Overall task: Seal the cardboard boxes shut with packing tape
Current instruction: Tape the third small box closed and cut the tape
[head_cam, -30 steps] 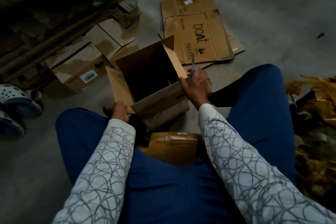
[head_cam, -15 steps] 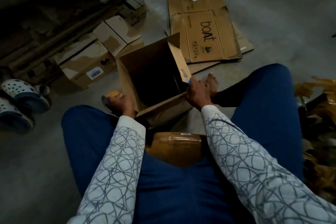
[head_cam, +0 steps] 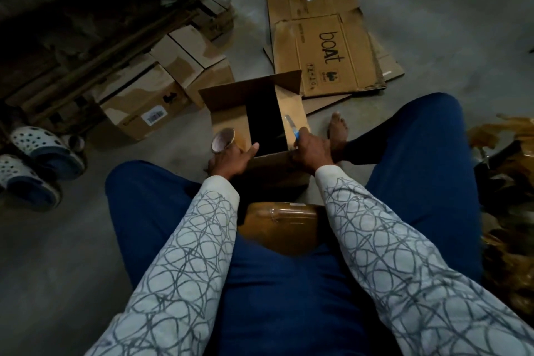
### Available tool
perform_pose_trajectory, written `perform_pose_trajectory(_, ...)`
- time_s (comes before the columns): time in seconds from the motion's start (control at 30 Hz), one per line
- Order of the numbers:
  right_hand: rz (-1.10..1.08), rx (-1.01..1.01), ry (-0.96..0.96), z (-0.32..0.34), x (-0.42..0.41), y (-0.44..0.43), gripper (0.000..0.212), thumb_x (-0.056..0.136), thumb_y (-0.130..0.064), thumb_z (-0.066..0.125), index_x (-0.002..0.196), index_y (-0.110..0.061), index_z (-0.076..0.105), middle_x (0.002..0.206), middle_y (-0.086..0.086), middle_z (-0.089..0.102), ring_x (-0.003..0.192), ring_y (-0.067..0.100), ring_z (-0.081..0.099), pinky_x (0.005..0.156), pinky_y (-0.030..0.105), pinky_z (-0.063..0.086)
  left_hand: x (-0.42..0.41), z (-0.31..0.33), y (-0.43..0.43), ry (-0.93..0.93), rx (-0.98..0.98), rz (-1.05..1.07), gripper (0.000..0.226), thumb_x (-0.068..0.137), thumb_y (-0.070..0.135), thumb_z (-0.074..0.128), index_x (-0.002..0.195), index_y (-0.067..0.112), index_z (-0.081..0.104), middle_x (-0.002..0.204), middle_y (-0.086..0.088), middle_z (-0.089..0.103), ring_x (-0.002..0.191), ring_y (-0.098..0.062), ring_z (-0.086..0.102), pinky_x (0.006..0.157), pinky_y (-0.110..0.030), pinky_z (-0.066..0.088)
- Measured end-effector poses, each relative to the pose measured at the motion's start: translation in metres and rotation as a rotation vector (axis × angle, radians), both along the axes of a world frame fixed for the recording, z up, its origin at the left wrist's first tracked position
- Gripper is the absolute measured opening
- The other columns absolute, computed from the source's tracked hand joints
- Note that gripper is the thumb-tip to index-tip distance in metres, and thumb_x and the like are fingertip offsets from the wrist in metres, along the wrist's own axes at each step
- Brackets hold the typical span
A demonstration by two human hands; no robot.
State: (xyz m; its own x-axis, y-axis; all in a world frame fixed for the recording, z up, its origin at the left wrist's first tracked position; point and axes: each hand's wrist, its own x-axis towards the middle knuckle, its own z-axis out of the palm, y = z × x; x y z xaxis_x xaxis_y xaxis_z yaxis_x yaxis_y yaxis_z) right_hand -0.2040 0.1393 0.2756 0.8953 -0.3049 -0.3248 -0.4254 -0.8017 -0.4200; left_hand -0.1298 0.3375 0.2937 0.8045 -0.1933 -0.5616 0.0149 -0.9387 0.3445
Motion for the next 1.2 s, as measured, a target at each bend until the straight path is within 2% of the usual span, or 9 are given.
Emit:
perform_pose_trajectory(0.1,0.051,-0.011,0.113,-0.006,0.001,-0.001,0.049,0.089,-0.030,0.069,0.125,-0.009,0.044,0.124,0.021,0.060,0.117,0.040,0.056,0.097,0.049,0.043,0.006,-0.003,0.005,0.129,-0.125,0.008,0.100,0.073,0.087,0.055,0.141,0.014,0.043,0.142,-0.005,0.055,0.131,-0.031,0.049,0.110,-0.051,0.034)
perform_pose_trajectory(0.23,0.070,0.015,0.143,-0.011,0.009,-0.008,0.045,0.097,-0.038,0.057,0.132,-0.012,0.046,0.129,0.022,0.051,0.123,0.041,0.048,0.102,0.053,0.038,0.001,-0.014,0.012,0.030,-0.253,0.135,0.094,0.067,0.046,0.090,0.138,0.011,0.038,0.136,-0.002,0.059,0.123,-0.021,0.057,0.100,-0.038,0.046)
perform_pose_trajectory(0.43,0.200,0.011,0.188,-0.017,0.035,-0.022,0.041,0.097,-0.035,0.055,0.131,-0.016,0.046,0.131,0.022,0.048,0.127,0.040,0.043,0.102,0.059,0.035,0.005,-0.021,0.010,-0.293,-0.187,0.197,0.083,0.073,0.032,0.086,0.135,0.014,0.033,0.141,-0.004,0.054,0.131,-0.031,0.049,0.111,-0.053,0.032)
perform_pose_trajectory(0.67,0.197,0.115,0.032,-0.028,0.052,-0.034,0.051,0.080,-0.036,0.077,0.119,-0.014,0.052,0.118,0.018,0.057,0.118,0.036,0.047,0.094,0.048,0.047,0.007,-0.021,0.013,-0.361,-0.207,0.525,0.103,0.078,0.032,0.082,0.153,0.012,0.014,0.156,-0.014,0.036,0.144,-0.038,0.029,0.116,-0.054,0.027)
perform_pose_trajectory(0.77,0.150,0.124,-0.021,-0.029,0.055,-0.028,0.049,0.079,-0.028,0.077,0.116,-0.009,0.050,0.113,0.022,0.057,0.114,0.038,0.048,0.089,0.048,0.047,0.000,-0.020,0.015,-0.309,-0.339,0.609,0.096,0.081,0.020,0.078,0.154,0.009,0.017,0.159,-0.014,0.031,0.144,-0.037,0.033,0.117,-0.048,0.032)
perform_pose_trajectory(0.87,0.083,0.156,-0.058,-0.033,0.058,-0.029,0.049,0.079,-0.019,0.076,0.115,-0.003,0.048,0.116,0.024,0.054,0.118,0.040,0.045,0.089,0.052,0.045,-0.010,-0.014,0.012,-0.244,-0.401,0.597,0.101,0.085,0.006,0.071,0.159,0.012,0.003,0.167,-0.008,0.014,0.147,-0.028,0.030,0.118,-0.037,0.031)
perform_pose_trajectory(1.03,-0.066,-0.032,-0.153,-0.044,0.040,-0.019,0.060,0.080,-0.036,0.077,0.122,-0.005,0.046,0.143,0.014,0.044,0.140,0.029,0.029,0.104,0.062,0.036,-0.022,-0.011,0.000,-0.071,-0.391,0.387,0.096,0.090,-0.003,0.058,0.160,0.014,-0.005,0.167,-0.005,0.004,0.148,-0.024,0.024,0.115,-0.025,0.022)
perform_pose_trajectory(1.1,-0.071,-0.078,-0.086,-0.053,0.033,-0.016,0.055,0.085,-0.038,0.071,0.123,-0.008,0.046,0.140,0.011,0.047,0.137,0.028,0.034,0.104,0.062,0.031,-0.024,-0.013,-0.004,0.020,-0.347,0.273,0.095,0.090,-0.003,0.058,0.160,0.015,-0.004,0.167,-0.002,-0.002,0.149,-0.024,0.019,0.119,-0.029,0.016)
perform_pose_trajectory(1.2,-0.054,-0.053,-0.005,-0.063,0.028,-0.009,0.056,0.088,-0.031,0.068,0.132,-0.006,0.043,0.133,0.016,0.053,0.127,0.034,0.046,0.097,0.052,0.040,-0.022,-0.021,-0.005,0.117,-0.319,0.208,0.095,0.092,-0.002,0.056,0.159,0.013,-0.010,0.167,-0.001,-0.011,0.152,-0.026,0.007,0.121,-0.031,0.011)
